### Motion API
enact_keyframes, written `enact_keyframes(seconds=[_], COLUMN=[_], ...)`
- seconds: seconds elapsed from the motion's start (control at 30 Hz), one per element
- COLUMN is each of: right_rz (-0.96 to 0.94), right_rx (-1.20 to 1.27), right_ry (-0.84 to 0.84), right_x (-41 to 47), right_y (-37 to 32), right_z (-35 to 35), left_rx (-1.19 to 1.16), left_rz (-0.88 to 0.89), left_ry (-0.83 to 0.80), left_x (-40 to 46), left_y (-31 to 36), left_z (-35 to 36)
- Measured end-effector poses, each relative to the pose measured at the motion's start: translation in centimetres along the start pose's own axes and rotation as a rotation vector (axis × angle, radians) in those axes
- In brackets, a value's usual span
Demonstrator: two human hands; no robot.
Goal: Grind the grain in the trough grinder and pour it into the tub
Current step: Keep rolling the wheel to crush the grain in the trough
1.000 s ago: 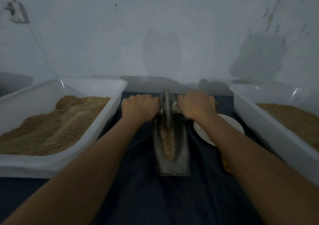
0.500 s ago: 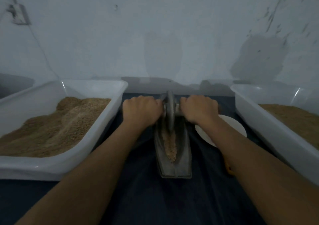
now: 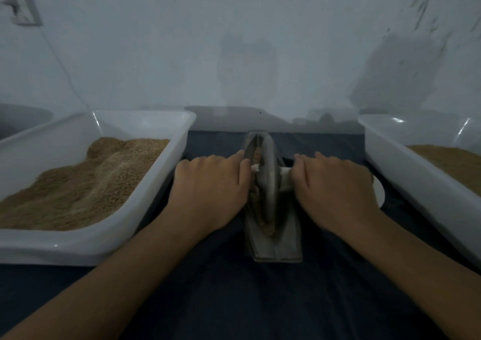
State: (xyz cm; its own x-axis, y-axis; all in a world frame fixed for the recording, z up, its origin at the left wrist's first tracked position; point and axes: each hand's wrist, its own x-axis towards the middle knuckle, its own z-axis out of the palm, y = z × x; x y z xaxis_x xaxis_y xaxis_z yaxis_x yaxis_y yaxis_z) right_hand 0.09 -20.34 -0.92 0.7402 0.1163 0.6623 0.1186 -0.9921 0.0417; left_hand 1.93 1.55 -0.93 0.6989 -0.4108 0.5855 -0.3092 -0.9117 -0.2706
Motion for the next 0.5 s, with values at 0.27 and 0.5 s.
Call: enact_keyframes(seconds=[0.27, 0.5], right_rz=[0.038, -0.131], right_rx=[-0.073, -0.171], right_ry=[-0.267, -0.145], right_x=[8.3, 5.6], right_y=[0.0, -0.3], right_z=[4.5, 3.0], left_rx=[-0.06, -0.066], left_rz=[-0.157, -0.079], left_ry=[-0.293, -0.196], left_x=[7.7, 4.6], left_y=[-1.3, -1.0], left_z=[4.5, 3.6])
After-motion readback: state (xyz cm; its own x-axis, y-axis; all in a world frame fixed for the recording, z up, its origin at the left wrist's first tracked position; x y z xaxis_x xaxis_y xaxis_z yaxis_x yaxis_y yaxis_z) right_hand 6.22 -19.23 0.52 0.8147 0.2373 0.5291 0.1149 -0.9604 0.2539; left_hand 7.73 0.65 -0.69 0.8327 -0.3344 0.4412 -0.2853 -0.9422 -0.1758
